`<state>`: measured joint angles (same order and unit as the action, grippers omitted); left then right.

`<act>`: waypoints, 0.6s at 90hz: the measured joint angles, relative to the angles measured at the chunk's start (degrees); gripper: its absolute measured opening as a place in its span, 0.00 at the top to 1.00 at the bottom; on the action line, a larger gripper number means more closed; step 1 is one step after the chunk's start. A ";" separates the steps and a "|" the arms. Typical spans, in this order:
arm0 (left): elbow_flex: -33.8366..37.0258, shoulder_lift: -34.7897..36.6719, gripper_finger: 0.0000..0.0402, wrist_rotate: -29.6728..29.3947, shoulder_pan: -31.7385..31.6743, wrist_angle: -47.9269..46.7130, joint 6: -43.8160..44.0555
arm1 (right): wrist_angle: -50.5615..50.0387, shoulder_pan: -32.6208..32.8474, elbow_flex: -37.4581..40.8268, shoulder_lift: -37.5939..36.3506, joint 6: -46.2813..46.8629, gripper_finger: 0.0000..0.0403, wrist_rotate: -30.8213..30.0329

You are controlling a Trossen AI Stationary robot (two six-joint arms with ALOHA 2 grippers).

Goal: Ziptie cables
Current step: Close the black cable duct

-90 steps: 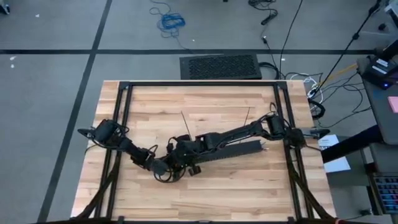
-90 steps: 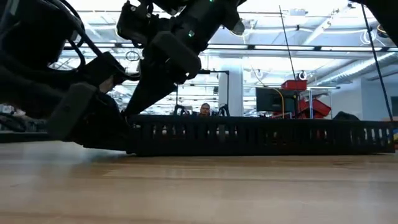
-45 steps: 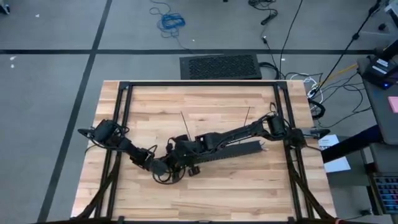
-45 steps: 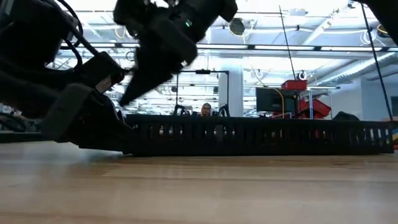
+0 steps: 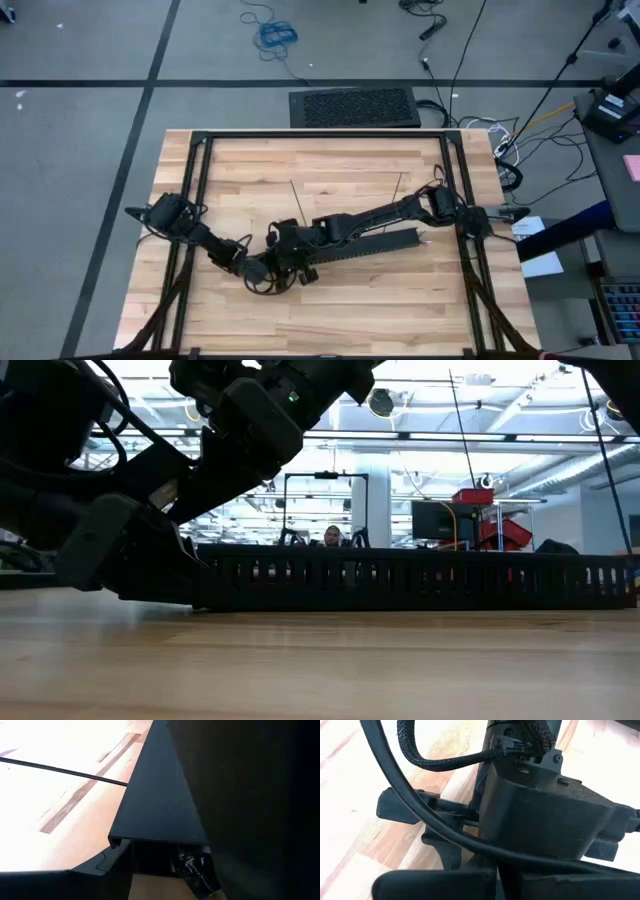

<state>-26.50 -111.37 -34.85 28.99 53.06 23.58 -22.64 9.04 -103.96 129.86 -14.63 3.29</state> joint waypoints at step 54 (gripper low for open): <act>-0.50 0.03 0.41 1.81 -0.28 0.60 0.09 | -8.21 -0.42 -0.24 0.26 1.77 1.00 -2.93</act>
<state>-27.00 -111.34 -33.04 28.71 53.66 23.67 -30.84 8.62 -104.20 130.13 -12.85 0.36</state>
